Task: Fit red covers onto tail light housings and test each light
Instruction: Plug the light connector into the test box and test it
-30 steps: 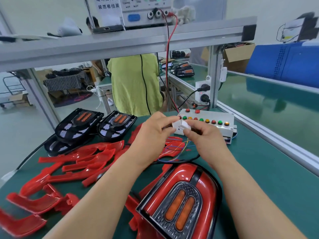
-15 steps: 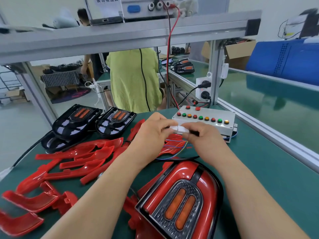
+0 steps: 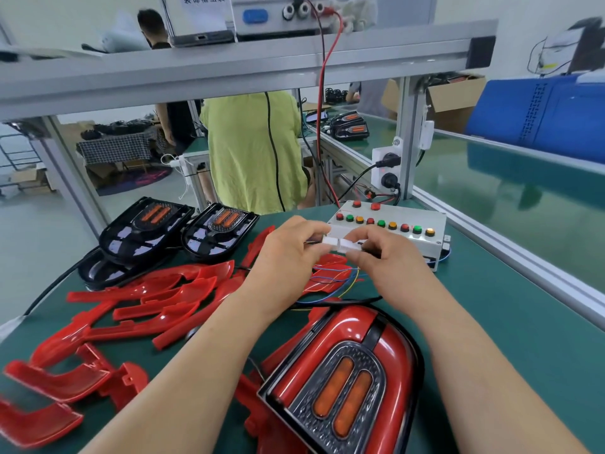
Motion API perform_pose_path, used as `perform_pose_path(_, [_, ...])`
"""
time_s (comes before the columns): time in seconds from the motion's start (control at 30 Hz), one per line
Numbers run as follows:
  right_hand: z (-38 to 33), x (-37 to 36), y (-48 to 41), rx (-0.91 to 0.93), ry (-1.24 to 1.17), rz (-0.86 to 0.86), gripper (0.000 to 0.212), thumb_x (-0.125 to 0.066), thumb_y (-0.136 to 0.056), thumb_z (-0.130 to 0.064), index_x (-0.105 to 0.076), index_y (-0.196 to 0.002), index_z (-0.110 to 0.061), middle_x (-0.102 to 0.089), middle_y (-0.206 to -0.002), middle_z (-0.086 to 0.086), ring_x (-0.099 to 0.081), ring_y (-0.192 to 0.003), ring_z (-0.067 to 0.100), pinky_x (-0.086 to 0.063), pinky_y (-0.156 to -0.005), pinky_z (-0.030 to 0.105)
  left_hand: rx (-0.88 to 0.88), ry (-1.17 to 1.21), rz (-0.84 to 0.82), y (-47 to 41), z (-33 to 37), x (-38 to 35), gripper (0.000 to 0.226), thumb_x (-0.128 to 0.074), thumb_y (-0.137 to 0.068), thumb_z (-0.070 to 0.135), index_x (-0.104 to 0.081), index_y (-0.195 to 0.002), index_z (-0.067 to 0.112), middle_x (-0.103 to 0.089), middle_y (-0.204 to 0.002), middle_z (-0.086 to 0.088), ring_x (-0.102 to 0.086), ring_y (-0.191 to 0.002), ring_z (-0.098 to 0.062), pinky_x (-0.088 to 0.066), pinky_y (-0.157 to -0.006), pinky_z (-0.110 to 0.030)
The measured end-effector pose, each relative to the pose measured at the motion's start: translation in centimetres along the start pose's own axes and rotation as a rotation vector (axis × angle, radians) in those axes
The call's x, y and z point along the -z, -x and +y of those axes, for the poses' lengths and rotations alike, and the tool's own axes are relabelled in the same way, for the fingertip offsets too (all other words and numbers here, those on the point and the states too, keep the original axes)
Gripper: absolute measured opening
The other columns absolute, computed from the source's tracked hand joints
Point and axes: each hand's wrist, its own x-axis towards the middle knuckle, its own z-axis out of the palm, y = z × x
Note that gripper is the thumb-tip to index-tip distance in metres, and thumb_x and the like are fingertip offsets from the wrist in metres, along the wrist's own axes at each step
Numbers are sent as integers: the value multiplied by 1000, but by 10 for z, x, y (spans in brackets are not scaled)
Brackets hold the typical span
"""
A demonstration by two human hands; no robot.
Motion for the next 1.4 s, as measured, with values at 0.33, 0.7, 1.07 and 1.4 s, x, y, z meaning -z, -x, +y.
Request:
perform_pose_path(0.33, [-4,-1,3,77,-12,82,25,-67,-91,-11,-62,-95,-35,-53,-75,-14,-50,-65,-14,-36,-59,4,91,-39,-75,-3,-10,1,35,-50,-101,37,-58,-70,23,-60,-67,13,-50,-58,-2,-38,-58,-16])
perform_pose_path(0.7, [-4,1,3,144,62,-1,41,-72,-86,-8,-59,-83,-47,-63,-92,-8,-55,-85,1,-39,-74,9,183,11,-205,-6,-14,3,43,-47,-102,38,-54,-63,21,-53,-54,11,-40,-41,-1,-36,-51,-25])
perform_pose_path(1.07, [-3,0,4,118,28,-42,39,-73,-86,-7,-62,-85,-45,-58,-83,-15,-52,-75,-10,-37,-69,4,239,61,-292,-8,-14,-1,40,-50,-100,38,-67,-80,9,-60,-64,2,-48,-59,-17,-41,-60,-34])
perform_pose_path(1.4, [-1,-4,-1,110,80,71,30,-75,-83,-11,-64,-90,-38,-59,-80,-20,-53,-78,-13,-35,-70,3,390,479,-141,-11,-6,-14,8,-61,-97,16,-68,-94,18,-67,-57,3,-59,-49,-6,-47,-49,-17])
